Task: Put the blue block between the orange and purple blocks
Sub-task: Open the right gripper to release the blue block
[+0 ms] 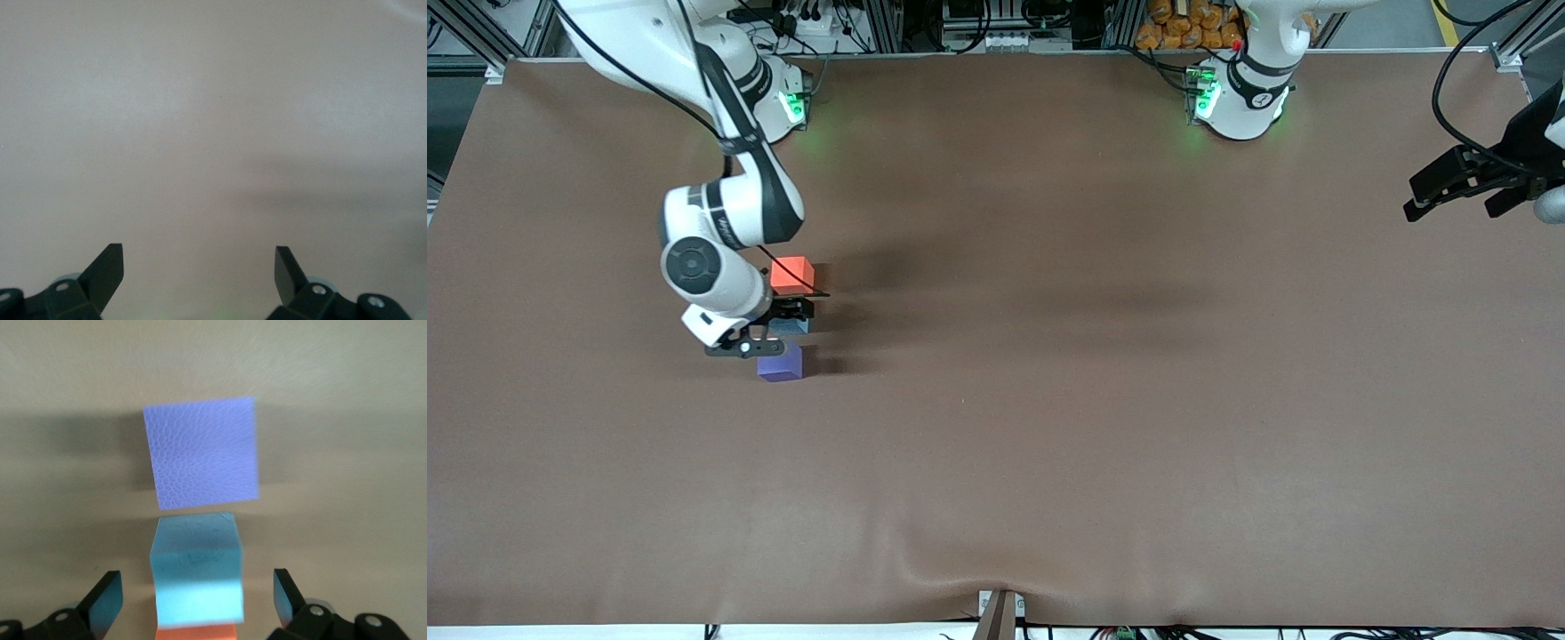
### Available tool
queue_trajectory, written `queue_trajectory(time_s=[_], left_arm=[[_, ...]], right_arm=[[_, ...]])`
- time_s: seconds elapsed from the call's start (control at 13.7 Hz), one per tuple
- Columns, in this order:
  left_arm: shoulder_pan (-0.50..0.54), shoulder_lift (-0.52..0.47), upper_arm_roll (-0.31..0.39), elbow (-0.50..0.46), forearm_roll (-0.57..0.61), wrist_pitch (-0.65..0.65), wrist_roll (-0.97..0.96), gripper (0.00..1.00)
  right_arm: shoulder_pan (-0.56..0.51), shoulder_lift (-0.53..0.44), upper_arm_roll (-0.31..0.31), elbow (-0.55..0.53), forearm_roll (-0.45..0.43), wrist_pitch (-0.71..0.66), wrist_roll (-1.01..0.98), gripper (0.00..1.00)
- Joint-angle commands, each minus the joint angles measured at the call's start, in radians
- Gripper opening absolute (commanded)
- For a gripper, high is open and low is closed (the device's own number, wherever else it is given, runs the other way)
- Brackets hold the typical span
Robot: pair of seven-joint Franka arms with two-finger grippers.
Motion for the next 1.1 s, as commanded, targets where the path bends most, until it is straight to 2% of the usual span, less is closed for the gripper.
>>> queue_trajectory(time_s=[0.0, 0.15, 0.44, 0.51, 0.73, 1.02], left_arm=[[0.007, 0.012, -0.004, 0.017, -0.003, 0.002, 0.007, 1.0], [0.007, 0.007, -0.002, 0.017, -0.001, 0.002, 0.005, 1.0], [0.008, 0.004, -0.002, 0.015, 0.0, -0.004, -0.008, 1.0], [0.008, 0.006, -0.005, 0.015, 0.0, -0.004, -0.007, 1.0], [0.008, 0.006, -0.007, 0.015, -0.001, -0.005, -0.004, 1.0], [0.005, 0.003, -0.013, 0.012, -0.001, -0.015, -0.013, 1.0]], right_arm=[[-0.091, -0.065, 0.003, 0.163, 0.014, -0.228, -0.043, 1.0], [-0.184, -0.099, 0.004, 0.239, 0.014, -0.316, -0.124, 1.0], [-0.31, -0.241, 0.01, 0.269, 0.013, -0.392, -0.273, 1.0], [-0.345, -0.257, 0.022, 0.309, 0.011, -0.456, -0.274, 1.0], [-0.483, -0.252, 0.171, 0.491, -0.001, -0.642, -0.271, 1.0], [-0.492, -0.255, 0.165, 0.636, -0.038, -0.768, -0.275, 1.0]])
